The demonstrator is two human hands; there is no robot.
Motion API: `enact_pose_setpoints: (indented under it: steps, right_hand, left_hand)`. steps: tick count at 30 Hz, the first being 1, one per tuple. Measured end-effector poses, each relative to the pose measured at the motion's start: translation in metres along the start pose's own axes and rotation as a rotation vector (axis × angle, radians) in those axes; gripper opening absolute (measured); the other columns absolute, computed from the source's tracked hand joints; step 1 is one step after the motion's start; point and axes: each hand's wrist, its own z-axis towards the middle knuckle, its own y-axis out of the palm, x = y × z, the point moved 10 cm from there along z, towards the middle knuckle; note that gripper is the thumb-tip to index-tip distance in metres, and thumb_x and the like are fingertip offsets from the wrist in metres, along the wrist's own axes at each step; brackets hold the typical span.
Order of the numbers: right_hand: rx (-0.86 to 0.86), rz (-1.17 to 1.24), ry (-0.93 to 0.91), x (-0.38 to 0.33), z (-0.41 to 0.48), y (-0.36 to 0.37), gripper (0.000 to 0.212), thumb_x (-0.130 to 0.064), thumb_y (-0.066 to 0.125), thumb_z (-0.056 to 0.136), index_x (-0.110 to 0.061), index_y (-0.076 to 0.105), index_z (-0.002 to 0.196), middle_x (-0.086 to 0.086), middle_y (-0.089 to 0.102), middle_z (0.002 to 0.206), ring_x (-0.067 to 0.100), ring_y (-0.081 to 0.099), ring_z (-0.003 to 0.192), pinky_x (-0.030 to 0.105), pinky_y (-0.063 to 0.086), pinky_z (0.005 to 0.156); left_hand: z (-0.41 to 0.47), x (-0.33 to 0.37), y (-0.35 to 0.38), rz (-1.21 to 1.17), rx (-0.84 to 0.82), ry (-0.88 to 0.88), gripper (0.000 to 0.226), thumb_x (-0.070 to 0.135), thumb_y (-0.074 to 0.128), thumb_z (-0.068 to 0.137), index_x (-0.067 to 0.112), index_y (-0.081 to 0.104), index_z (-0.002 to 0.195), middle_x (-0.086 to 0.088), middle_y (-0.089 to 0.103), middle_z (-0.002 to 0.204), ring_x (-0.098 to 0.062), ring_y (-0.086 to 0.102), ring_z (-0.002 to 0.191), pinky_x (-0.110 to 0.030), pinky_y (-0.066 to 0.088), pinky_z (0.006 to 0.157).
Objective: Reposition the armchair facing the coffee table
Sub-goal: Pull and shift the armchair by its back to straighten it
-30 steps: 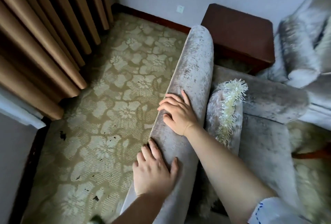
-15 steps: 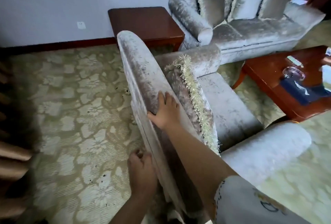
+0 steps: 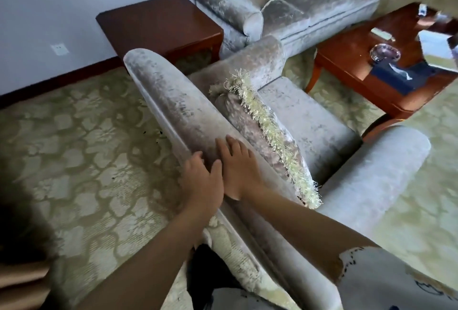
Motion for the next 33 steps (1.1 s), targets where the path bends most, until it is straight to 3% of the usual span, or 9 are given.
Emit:
enact_pose_setpoints:
  steps: [2,6,9,14,17,19,23,27,33]
  right_hand:
    - [-0.004,-0.011,-0.008,-0.001,0.001,0.001,0.096,-0.073,0.028,0.072,-0.022,0.013,0.152,0.012,0.018,0.159,0.032,0.016,0.146,0.05,0.02,0.115]
    - [0.026,0.004,0.003,0.0,-0.006,-0.001,0.093,-0.07,0.049,0.077,-0.019,0.023,0.15,0.017,0.04,0.147,0.035,0.039,0.133,0.049,0.036,0.108]
    - [0.023,-0.042,0.034,0.0,-0.002,-0.008,0.088,-0.069,0.053,0.075,-0.018,0.037,0.145,0.013,0.048,0.142,0.03,0.049,0.127,0.046,0.044,0.102]
    - [-0.023,-0.039,0.092,-0.002,0.001,-0.019,0.081,-0.072,0.054,0.07,-0.025,0.052,0.136,0.004,0.057,0.134,0.023,0.058,0.12,0.039,0.051,0.094]
    - [-0.013,0.046,0.223,0.004,0.01,-0.023,0.075,-0.068,0.041,0.08,-0.035,0.032,0.147,-0.005,0.035,0.151,0.015,0.032,0.14,0.03,0.026,0.115]
    - [-0.013,0.12,0.367,0.007,0.019,-0.016,0.07,-0.065,0.037,0.085,-0.037,0.024,0.147,-0.009,0.027,0.151,0.013,0.024,0.141,0.027,0.015,0.116]
    - [0.068,0.127,0.628,-0.005,0.055,-0.017,0.061,-0.064,0.035,0.088,-0.032,0.034,0.14,-0.006,0.034,0.145,0.02,0.033,0.133,0.034,0.022,0.113]
    - [0.114,0.108,0.763,-0.029,0.113,-0.017,0.053,-0.059,0.028,0.094,-0.025,0.045,0.132,0.001,0.045,0.139,0.025,0.041,0.129,0.038,0.026,0.109]
    - [0.238,0.138,0.946,-0.042,0.178,-0.012,0.051,-0.057,0.02,0.096,-0.028,0.052,0.124,-0.001,0.052,0.137,0.022,0.042,0.13,0.042,0.024,0.107]
  left_hand:
    - [0.031,0.022,0.007,0.089,-0.084,0.139,0.048,0.035,0.048,0.093,0.01,0.042,0.133,-0.01,0.048,0.13,-0.026,0.05,0.113,-0.04,0.042,0.096]
    - [0.077,0.069,0.007,0.436,-0.227,0.619,0.049,0.037,0.048,0.092,0.007,0.044,0.131,-0.014,0.051,0.125,-0.031,0.051,0.111,-0.044,0.046,0.089]
    - [0.124,0.087,0.007,0.642,-0.281,0.863,0.051,0.038,0.049,0.086,0.001,0.057,0.119,-0.019,0.06,0.11,-0.037,0.06,0.094,-0.045,0.05,0.076]
    - [0.189,0.074,0.025,0.843,-0.455,0.9,0.063,0.051,0.03,0.081,0.007,0.065,0.109,-0.014,0.063,0.113,-0.034,0.059,0.103,-0.045,0.045,0.087]
    - [0.206,0.066,0.038,0.878,-0.508,0.989,0.067,0.057,0.028,0.079,0.013,0.065,0.114,-0.005,0.062,0.118,-0.029,0.055,0.113,-0.047,0.036,0.1]
    - [0.212,0.06,0.046,0.918,-0.544,1.026,0.073,0.061,0.021,0.078,0.019,0.058,0.125,0.001,0.055,0.128,-0.023,0.047,0.123,-0.046,0.024,0.109]
    - [0.216,0.052,0.054,0.921,-0.663,1.12,0.08,0.066,0.01,0.079,0.024,0.043,0.138,0.004,0.042,0.143,-0.02,0.035,0.133,-0.046,0.012,0.114]
    - [0.227,0.049,0.045,0.907,-0.819,1.33,0.068,0.059,0.027,0.09,0.021,0.033,0.146,0.002,0.033,0.15,-0.019,0.033,0.136,-0.037,0.017,0.114]
    - [0.315,0.037,0.019,0.885,-0.865,1.352,0.068,0.062,0.028,0.091,0.026,0.024,0.148,0.006,0.025,0.153,-0.015,0.026,0.139,-0.03,0.014,0.114]
